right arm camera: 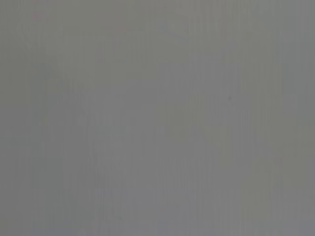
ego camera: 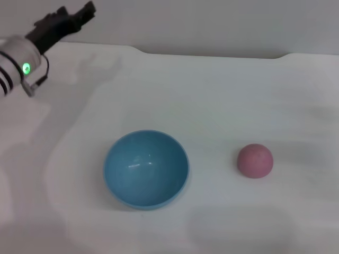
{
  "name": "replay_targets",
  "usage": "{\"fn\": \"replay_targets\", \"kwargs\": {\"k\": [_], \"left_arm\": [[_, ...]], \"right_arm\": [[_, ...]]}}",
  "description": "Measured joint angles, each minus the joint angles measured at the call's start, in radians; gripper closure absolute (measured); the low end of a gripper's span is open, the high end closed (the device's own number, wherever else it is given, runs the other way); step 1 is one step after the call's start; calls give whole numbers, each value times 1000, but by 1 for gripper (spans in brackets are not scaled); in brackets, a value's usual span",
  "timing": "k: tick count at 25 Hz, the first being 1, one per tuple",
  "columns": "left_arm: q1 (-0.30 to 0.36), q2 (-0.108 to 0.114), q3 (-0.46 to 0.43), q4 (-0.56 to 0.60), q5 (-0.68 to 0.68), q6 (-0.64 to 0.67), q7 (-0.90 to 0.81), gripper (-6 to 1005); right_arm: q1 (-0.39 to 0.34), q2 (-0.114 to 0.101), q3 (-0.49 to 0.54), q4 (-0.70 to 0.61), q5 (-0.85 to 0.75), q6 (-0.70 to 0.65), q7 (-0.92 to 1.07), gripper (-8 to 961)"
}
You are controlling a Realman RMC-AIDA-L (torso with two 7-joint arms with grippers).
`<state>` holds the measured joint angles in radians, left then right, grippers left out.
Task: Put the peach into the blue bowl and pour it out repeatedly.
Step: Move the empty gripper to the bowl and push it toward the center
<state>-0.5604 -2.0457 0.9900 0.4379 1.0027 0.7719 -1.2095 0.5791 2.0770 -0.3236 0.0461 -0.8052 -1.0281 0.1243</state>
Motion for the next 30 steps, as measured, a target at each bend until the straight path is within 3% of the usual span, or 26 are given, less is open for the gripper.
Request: {"fn": "replay_targets", "kwargs": {"k": [3, 7, 10, 16, 18, 19, 30], "left_arm": [[88, 16, 175, 237, 130, -64, -233, 187], [182, 15, 229, 472, 374, -51, -454, 187], [233, 6, 236, 633, 657, 37, -702, 187], [208, 9, 225, 804, 1154, 316, -1177, 188], [202, 9, 225, 818, 1201, 347, -1221, 189], [181, 2, 220, 853, 1319, 432, -1316, 189], [122, -2, 205, 870, 1421, 644, -1366, 189]], "right_arm": [[-2, 0, 0, 1, 0, 0, 0, 210], [-2, 0, 0, 3, 0, 0, 0, 210], [-2, 0, 0, 3, -1, 1, 0, 211], [15, 0, 0, -3, -2, 0, 0, 209], [22, 0, 0, -7, -2, 0, 0, 209], [27, 0, 0, -10, -3, 1, 0, 209], [45, 0, -2, -15, -5, 40, 0, 209]]}}
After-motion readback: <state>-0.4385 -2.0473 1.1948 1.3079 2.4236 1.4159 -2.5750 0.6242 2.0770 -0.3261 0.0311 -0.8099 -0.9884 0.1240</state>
